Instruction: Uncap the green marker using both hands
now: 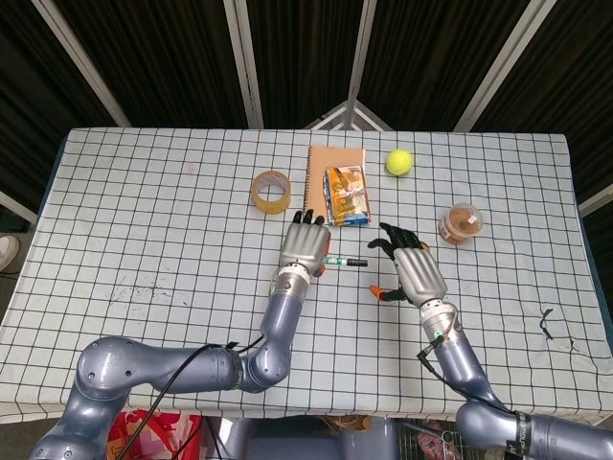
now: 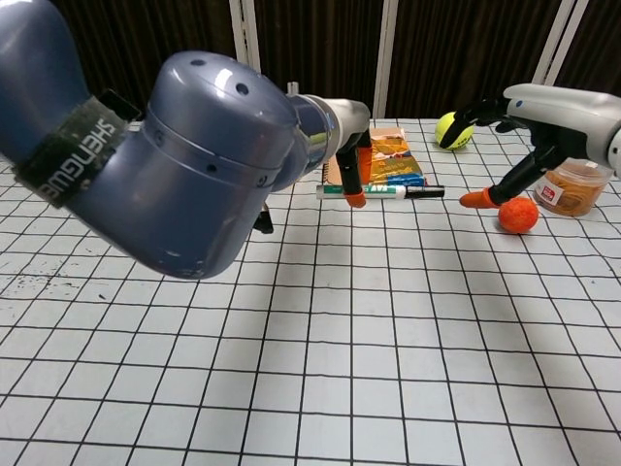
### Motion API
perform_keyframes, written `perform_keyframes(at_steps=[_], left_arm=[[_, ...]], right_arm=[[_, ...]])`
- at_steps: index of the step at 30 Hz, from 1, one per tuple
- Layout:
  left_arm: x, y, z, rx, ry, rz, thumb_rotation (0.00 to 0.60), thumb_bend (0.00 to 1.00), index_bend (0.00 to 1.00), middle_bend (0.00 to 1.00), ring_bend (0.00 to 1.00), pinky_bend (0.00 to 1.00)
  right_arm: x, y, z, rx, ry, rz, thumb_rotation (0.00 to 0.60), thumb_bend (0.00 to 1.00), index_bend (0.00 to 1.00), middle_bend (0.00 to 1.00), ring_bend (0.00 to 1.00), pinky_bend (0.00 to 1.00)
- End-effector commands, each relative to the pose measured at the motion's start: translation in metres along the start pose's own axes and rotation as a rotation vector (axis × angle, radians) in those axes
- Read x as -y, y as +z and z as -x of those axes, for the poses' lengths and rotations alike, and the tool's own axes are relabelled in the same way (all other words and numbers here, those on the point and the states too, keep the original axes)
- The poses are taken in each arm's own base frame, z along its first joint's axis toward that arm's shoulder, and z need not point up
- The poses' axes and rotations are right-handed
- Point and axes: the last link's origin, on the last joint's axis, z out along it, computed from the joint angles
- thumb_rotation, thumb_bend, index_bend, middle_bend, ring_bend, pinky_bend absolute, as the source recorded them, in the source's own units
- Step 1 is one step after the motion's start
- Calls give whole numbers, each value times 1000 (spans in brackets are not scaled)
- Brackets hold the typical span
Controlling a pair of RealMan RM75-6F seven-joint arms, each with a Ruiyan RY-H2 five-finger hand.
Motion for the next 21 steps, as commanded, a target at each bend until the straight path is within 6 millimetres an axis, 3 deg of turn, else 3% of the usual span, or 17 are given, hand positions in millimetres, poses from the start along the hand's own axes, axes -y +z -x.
perform_keyframes(at_steps=[1,21], left_arm=[[-2,0,1,7,-12,6,600,525,626,135,0,0],[-6,0,5,16,-31,14,600,525,626,135,0,0]], right_arm=[[2,6,4,-9,-24,15,600,253,314,66,35,44],[19,18,20,4,-207,97,600,301,393,67,43,44]])
